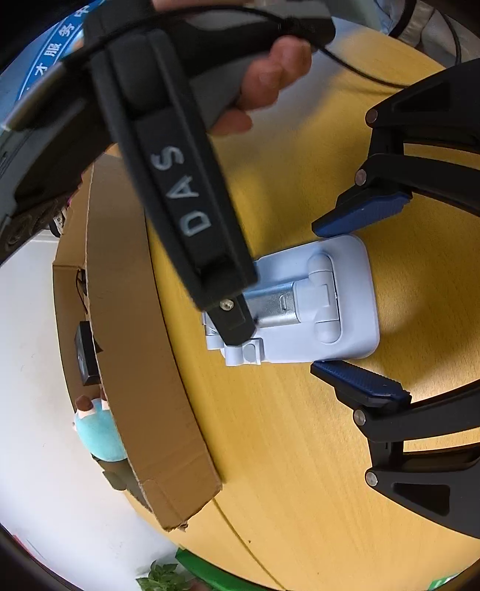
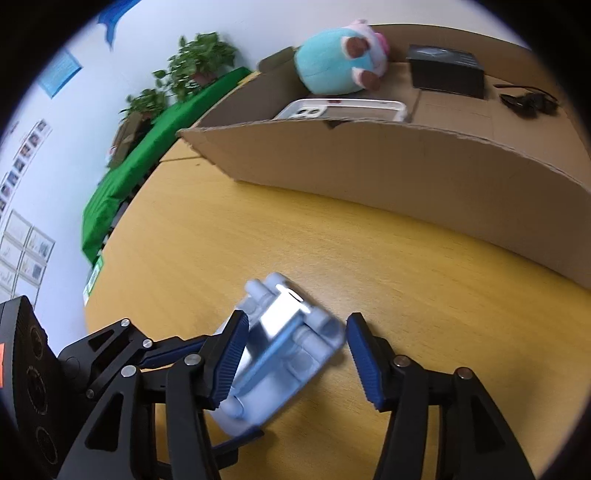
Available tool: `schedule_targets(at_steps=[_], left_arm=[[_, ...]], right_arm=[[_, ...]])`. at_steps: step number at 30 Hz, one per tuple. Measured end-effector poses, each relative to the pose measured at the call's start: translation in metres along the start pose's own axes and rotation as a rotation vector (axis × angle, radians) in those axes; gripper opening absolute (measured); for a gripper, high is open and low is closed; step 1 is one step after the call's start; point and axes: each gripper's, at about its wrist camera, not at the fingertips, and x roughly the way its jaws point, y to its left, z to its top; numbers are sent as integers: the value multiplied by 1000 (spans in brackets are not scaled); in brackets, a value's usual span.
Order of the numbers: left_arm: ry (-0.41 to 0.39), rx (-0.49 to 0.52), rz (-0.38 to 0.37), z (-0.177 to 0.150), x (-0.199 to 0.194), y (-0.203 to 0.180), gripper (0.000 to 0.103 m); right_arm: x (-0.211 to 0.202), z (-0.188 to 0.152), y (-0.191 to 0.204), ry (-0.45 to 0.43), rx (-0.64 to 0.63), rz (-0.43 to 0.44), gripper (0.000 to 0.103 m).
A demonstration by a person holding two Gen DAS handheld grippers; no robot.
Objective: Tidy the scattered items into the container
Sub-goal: 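Close the left gripper on the white phone stand, then lift the phone stand with the left gripper and carry it over the box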
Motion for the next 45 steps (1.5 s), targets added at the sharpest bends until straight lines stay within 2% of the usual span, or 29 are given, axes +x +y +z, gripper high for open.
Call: schedule_targets(at_steps=[5, 9, 12, 13, 14, 18, 20, 22, 28, 32, 38, 45], left_arm=[[0, -1, -28, -3, -3, 3, 72], [-3, 3, -53, -3, -2, 6, 72], [-4, -6, -51, -3, -1, 10, 73], [-4, -9, -52, -4, -1, 12, 72], [-4, -10, -53, -4, -1, 14, 72], [-9, -13, -44, -5, -2, 15, 72], [-20, -18, -40, -1, -2, 18, 72], [-33, -30, -62, 4, -5, 21, 72], [-6, 6, -38, 5, 2, 15, 72], [-11, -7, -44, 4, 2, 15, 72], [-74, -5, -38, 21, -16, 17, 72], [-163, 34, -29, 68, -46, 13, 72]], right_arm=[[-6, -6, -2, 23, -86, 42, 58], [-11, -9, -12, 63, -145, 33, 55], [-9, -8, -10, 63, -179, 54, 42], [-8, -8, -9, 63, -184, 70, 32], [-7, -8, -9, 57, -192, 62, 28], [-9, -11, -9, 37, -194, 50, 23], [-11, -12, -7, 27, -200, 53, 12], [-14, -12, -4, 18, -213, 30, 12], [-17, -15, -8, 16, -215, 17, 12], [-19, -17, -4, 13, -241, 4, 12], [-39, -9, 3, -46, -256, -2, 12], [-93, 17, 11, -154, -316, -52, 12]])
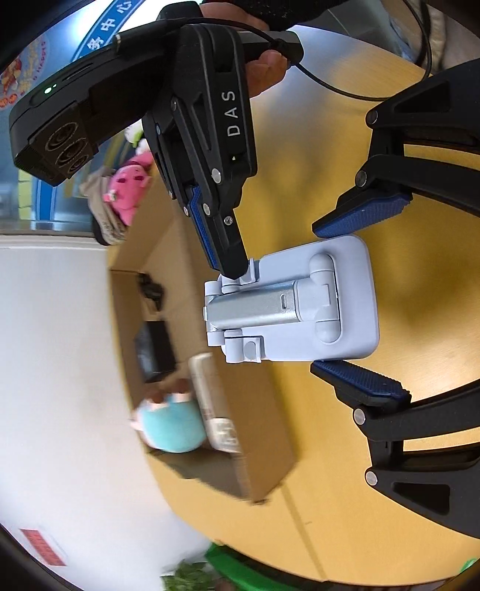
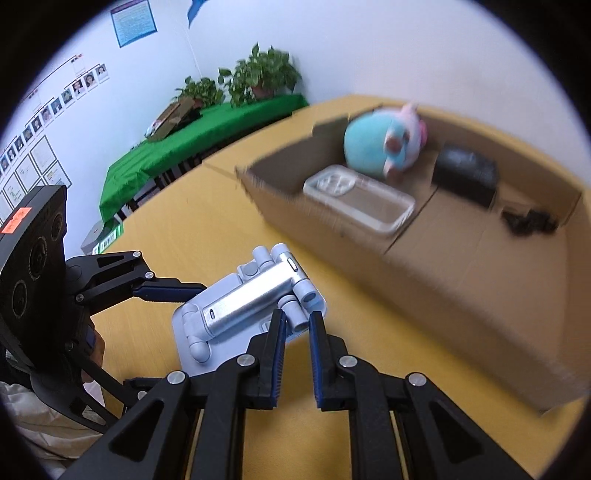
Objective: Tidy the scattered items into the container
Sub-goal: 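Lift the phone stand with the left gripper and carry it over the box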
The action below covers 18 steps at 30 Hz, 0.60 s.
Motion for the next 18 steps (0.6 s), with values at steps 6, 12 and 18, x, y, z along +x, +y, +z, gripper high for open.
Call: schedule_targets(at_steps=[6, 12, 18], left_arm=[[-52, 59, -8, 59, -4, 0, 72], [-52, 105, -30, 116, 17, 1, 72], [-21, 138, -87, 160, 52, 3, 71]], right_arm=[[-34, 36, -23, -61, -50, -56, 11], [-49, 67, -66, -98, -41, -87, 11], [-47, 84, -118, -97, 20, -96, 11]])
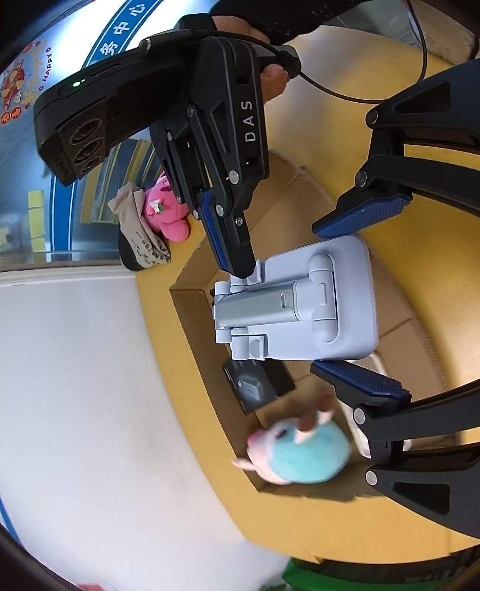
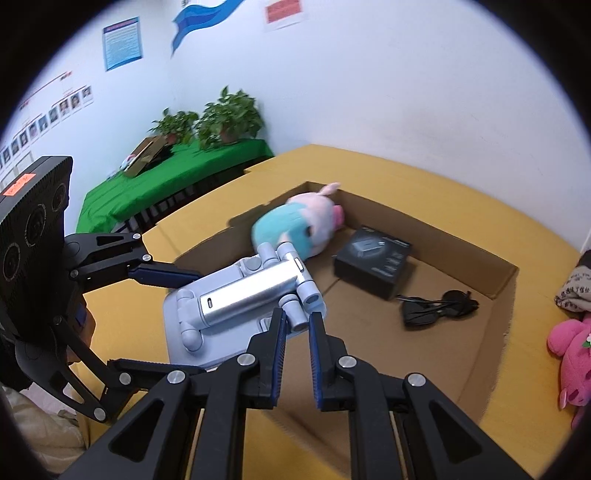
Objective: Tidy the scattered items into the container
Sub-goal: 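Lift the phone stand with the left gripper and carry it over the box, then lower the phone stand into the box and open the left gripper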
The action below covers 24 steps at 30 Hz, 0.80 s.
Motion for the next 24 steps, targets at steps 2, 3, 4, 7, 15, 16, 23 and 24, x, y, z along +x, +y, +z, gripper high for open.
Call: schedule_targets(at_steps=[2, 3, 4, 7, 15, 16, 23, 24], left_arm=[[24, 13, -10, 11, 18, 3, 71], [38, 20, -15, 15, 27, 3, 71], [52, 22, -23, 18, 35, 5, 71], [101, -2, -65, 22, 63, 12, 71], [241, -50, -166, 16, 127, 27, 71], [258, -52, -178, 15, 134, 27, 71], [352, -72, -237, 9, 160, 29, 70], [368, -61, -235, 8, 163, 28, 70]], right_arm=[[7, 2, -14, 8, 23, -7, 11], [13, 3, -23, 15, 39, -9, 11], [19, 3, -31, 23, 53, -10, 11], [40, 0, -55, 59, 101, 4, 11], [96, -21, -97, 187, 219, 44, 11], [101, -23, -98, 205, 227, 44, 11], [133, -42, -106, 354, 267, 22, 10], [134, -43, -106, 362, 268, 21, 10]])
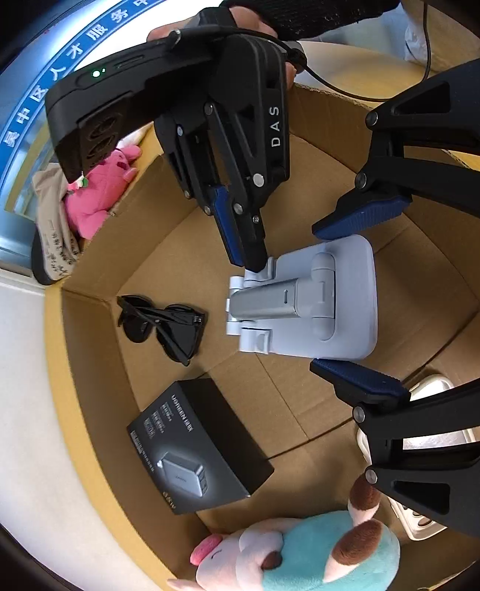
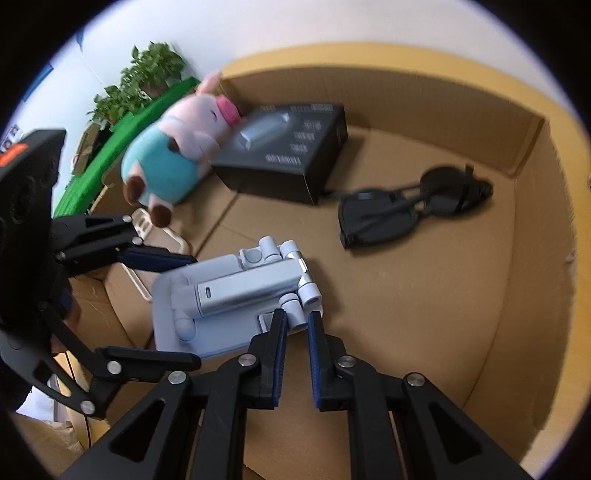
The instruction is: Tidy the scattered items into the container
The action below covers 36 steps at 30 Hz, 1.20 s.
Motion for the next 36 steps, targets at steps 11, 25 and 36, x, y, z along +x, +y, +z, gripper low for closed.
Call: schedule_targets(at_steps=[11, 25, 36], left_arm=[[63, -54, 40, -5, 7, 4, 60], [-576, -203, 415, -117, -117, -33, 103], [-641, -383, 538, -174, -88, -11, 103]], right_arm=[[-5, -5, 5, -21, 23, -38, 14], [-77, -108, 100, -498, 136, -406, 73], [-49, -139, 106, -565, 154, -451, 74]])
